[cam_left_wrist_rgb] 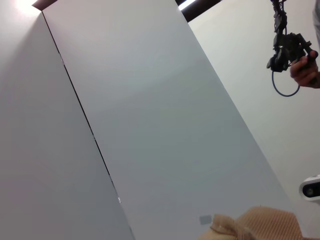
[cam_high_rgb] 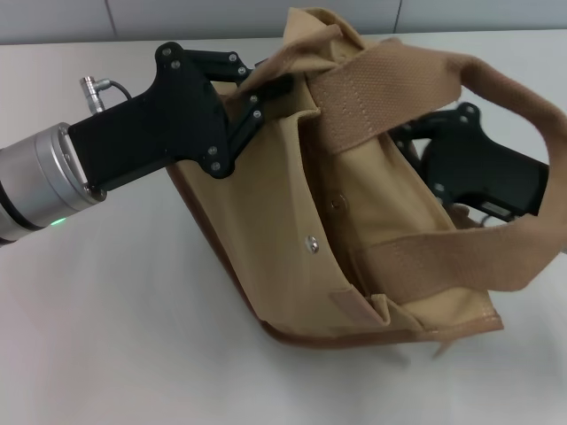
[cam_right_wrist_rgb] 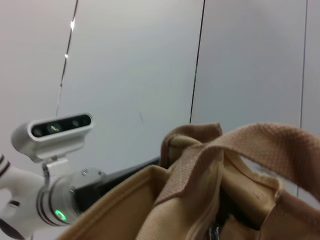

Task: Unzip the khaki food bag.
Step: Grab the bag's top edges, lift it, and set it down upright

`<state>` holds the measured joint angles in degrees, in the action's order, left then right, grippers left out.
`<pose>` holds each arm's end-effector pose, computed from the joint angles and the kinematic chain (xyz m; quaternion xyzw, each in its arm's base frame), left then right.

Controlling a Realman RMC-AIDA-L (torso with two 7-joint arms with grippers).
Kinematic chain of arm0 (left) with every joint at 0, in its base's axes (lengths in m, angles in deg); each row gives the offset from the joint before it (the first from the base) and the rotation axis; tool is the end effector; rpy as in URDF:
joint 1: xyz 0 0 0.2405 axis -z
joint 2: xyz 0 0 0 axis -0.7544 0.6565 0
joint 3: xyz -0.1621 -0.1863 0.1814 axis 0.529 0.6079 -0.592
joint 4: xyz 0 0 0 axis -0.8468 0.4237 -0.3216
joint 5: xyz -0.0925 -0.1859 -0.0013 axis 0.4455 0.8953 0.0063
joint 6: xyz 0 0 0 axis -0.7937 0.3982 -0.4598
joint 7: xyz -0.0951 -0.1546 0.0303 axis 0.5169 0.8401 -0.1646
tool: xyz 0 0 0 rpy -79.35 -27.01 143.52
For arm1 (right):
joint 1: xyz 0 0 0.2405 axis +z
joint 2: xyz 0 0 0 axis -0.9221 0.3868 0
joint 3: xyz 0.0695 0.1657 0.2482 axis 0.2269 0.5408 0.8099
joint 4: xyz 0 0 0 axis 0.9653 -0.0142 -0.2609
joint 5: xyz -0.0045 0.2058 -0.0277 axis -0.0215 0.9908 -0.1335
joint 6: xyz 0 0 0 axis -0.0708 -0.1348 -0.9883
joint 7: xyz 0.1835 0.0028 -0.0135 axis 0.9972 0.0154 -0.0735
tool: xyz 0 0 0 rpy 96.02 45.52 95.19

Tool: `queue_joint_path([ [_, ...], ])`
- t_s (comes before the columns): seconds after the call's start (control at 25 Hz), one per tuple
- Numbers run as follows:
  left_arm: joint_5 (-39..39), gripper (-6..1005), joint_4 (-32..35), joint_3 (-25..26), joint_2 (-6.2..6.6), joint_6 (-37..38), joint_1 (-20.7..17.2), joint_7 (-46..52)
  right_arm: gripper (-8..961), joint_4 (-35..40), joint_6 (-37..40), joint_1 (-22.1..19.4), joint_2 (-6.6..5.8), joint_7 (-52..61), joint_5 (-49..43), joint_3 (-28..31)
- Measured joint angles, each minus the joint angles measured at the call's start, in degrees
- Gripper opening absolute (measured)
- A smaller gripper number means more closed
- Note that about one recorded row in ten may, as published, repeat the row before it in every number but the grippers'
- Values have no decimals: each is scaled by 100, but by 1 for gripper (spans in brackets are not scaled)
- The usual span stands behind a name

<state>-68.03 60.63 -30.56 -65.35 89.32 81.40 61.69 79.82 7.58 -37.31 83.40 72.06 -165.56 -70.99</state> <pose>-0.2007 0.3486 -0.0515 -0.8464 0.1556 -0.4466 0.2449 0.2421 0.3358 -0.0710 -0.8726 -0.0089 0.4290 0.2334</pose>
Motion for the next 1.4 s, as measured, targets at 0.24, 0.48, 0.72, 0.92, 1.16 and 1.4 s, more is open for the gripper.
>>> queue_joint_path([
  [0.24, 1, 55, 0, -14, 13, -10, 17, 7, 13, 524, 188, -214, -29, 913, -110, -21],
  [0.48, 3, 55, -1, -23, 23, -19, 22, 9, 85, 1051, 218, -218, -24, 1507, -580, -40],
  [0.72, 9, 55, 0, -32, 22, -35, 48, 9, 300, 1080, 143, 15, -14, 1636, -626, -224],
  [0.92, 11, 54, 0, -32, 23, -35, 62, 18, 449, 1082, 60, 202, -6, 1667, -640, -249],
  [1.16, 11, 54, 0, -32, 22, -26, 89, 18, 464, 1059, -88, 348, 4, 1714, -669, -249],
  [1.4, 7, 54, -1, -32, 17, -16, 95, 26, 462, 1057, -394, 449, 24, 1754, -638, -440],
])
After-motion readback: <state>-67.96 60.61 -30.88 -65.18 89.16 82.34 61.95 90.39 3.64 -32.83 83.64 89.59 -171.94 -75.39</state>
